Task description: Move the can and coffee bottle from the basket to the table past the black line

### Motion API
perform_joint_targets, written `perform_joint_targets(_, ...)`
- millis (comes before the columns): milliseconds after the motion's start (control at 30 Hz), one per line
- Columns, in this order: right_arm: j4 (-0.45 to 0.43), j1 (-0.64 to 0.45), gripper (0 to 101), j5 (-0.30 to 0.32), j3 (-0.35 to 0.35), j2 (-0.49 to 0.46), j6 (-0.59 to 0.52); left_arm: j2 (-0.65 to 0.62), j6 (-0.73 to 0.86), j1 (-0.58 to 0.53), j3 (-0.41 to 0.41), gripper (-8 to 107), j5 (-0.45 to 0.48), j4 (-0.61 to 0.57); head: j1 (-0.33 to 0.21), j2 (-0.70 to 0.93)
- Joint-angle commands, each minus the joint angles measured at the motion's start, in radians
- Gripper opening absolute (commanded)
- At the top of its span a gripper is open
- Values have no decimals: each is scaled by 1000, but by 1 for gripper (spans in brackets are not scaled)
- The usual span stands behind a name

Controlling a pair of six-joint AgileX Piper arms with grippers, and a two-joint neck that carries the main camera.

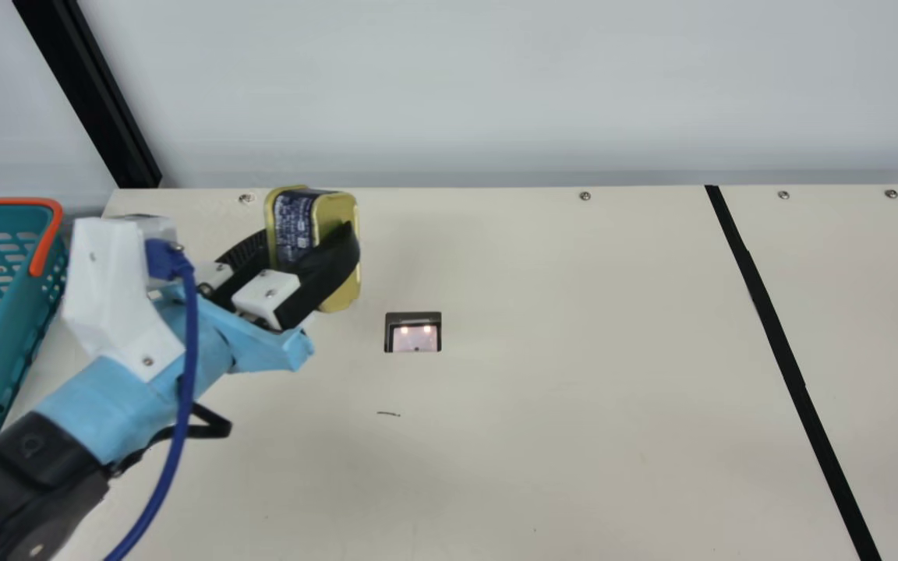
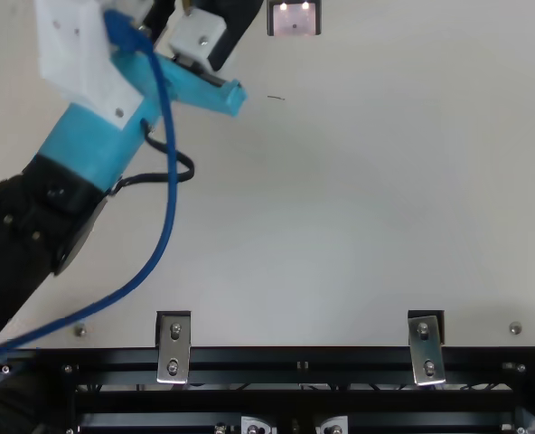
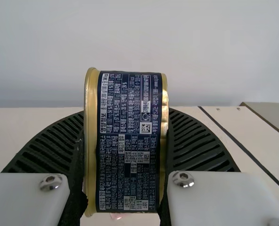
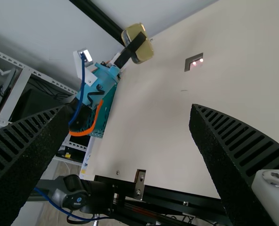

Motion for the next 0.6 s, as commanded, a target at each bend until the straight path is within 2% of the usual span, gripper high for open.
perform_joint_targets(0,0,0,101,0,0,0,0,46,-1,0,-27,10,-6,6,-9,0)
perform_joint_targets(567,0,0,101,0,0,0,0,282,-3,-43,-244,10,5,3,-9,0)
